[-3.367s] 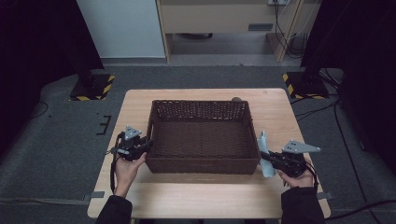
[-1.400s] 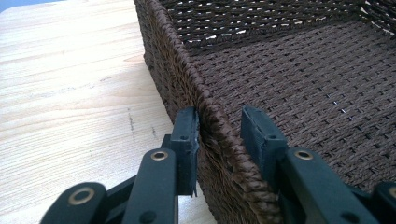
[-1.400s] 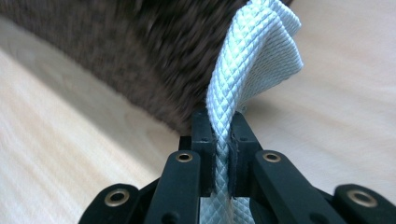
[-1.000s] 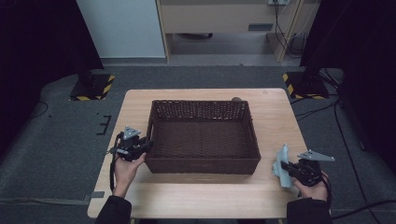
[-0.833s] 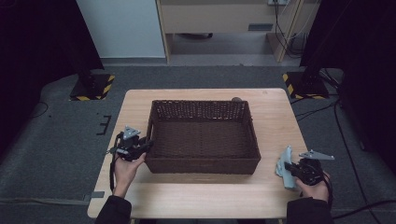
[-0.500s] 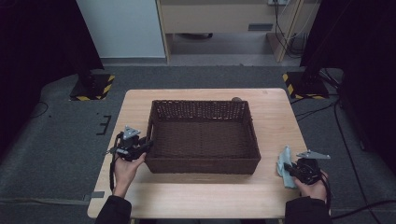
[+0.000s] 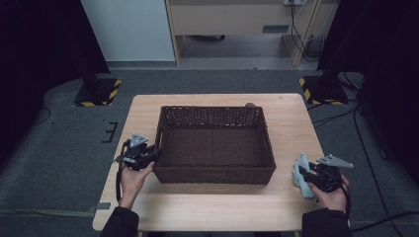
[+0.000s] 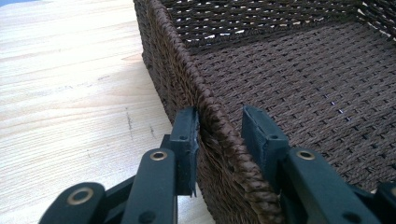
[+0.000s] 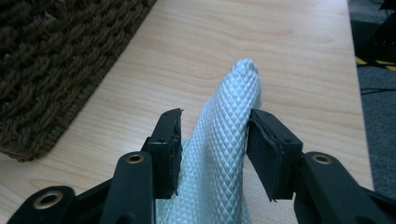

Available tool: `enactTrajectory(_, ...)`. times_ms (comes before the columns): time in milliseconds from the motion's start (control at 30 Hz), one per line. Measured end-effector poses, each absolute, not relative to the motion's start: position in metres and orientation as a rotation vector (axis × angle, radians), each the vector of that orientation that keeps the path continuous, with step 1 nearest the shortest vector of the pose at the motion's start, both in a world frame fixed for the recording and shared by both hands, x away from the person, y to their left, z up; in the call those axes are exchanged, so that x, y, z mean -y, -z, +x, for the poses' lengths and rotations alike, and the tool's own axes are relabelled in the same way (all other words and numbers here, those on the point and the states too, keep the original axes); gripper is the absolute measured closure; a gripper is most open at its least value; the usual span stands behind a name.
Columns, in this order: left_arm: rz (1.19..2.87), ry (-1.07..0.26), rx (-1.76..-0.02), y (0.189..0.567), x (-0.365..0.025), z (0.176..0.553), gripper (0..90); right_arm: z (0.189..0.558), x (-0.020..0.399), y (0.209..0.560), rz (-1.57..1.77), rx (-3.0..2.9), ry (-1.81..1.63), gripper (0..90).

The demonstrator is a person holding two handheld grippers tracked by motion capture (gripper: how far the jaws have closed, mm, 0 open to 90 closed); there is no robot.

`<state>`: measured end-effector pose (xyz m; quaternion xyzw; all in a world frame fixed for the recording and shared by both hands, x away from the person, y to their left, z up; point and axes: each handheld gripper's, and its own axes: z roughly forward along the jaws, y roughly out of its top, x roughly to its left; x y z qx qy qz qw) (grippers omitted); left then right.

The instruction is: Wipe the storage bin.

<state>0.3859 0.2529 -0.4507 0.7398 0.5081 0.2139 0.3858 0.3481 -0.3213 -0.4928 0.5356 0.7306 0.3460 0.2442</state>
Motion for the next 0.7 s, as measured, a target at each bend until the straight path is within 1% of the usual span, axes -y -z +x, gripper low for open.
enactTrajectory(400, 1.887, -0.539, -1.292, 0.451, -0.253, 0.386, 66.5, 0.349, 0.306, 0.462, 1.368, -1.960, -1.087, 53.2)
enactTrajectory(467, 1.888, -0.538, -1.291, 0.451, -0.253, 0.386, 66.6, 0.351, 0.305, 0.462, 1.366, -1.961, -1.079, 53.4)
enactTrajectory(700, 1.891, -0.542, -1.291, 0.450, -0.252, 0.386, 66.8, 0.355, 0.318, 0.481, 1.460, -1.981, -0.960, 54.2)
